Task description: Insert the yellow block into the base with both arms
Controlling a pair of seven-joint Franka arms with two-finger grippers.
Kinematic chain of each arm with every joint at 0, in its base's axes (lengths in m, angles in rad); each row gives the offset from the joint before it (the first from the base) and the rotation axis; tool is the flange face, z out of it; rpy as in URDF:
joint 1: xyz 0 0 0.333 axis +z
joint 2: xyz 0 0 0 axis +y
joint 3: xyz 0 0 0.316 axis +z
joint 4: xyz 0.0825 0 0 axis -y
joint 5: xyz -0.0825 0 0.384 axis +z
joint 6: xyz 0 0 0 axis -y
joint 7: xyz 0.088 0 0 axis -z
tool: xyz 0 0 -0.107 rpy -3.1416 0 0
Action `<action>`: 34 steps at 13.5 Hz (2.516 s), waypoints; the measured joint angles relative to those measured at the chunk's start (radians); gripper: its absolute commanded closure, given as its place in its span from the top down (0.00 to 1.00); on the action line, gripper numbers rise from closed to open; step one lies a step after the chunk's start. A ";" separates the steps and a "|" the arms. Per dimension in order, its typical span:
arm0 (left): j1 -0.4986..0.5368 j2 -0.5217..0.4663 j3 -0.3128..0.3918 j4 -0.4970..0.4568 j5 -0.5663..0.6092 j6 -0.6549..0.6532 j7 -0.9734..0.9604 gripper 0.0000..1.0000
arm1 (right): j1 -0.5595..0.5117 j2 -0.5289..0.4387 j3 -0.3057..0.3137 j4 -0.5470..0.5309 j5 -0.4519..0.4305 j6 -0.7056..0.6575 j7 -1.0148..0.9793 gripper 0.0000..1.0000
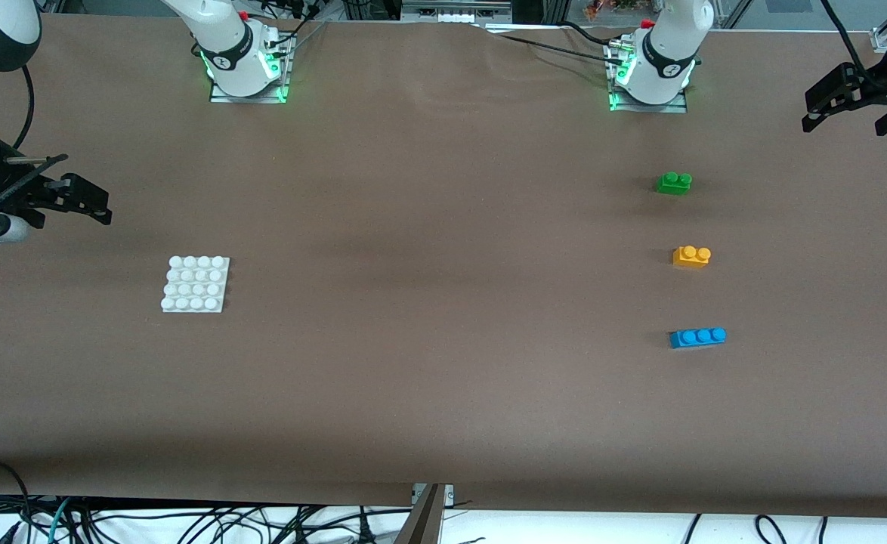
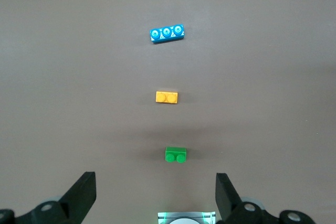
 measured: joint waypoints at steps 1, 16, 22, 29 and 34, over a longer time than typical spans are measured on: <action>0.000 0.000 0.000 0.000 0.000 0.000 0.000 1.00 | 0.000 0.000 0.000 0.000 0.000 0.000 0.000 1.00; 0.000 0.000 -0.015 0.000 0.000 0.000 0.000 1.00 | 0.000 0.002 0.000 0.000 0.000 0.000 0.000 1.00; 0.000 0.000 -0.014 0.000 0.000 0.000 0.000 1.00 | 0.000 0.012 0.002 0.000 -0.001 0.000 -0.001 1.00; 0.000 0.000 -0.013 0.000 0.000 0.000 0.000 1.00 | -0.005 0.084 -0.001 -0.002 -0.023 -0.003 0.000 1.00; 0.000 0.000 -0.013 0.000 0.000 0.000 0.000 1.00 | -0.055 0.183 -0.016 -0.039 -0.024 0.024 0.000 1.00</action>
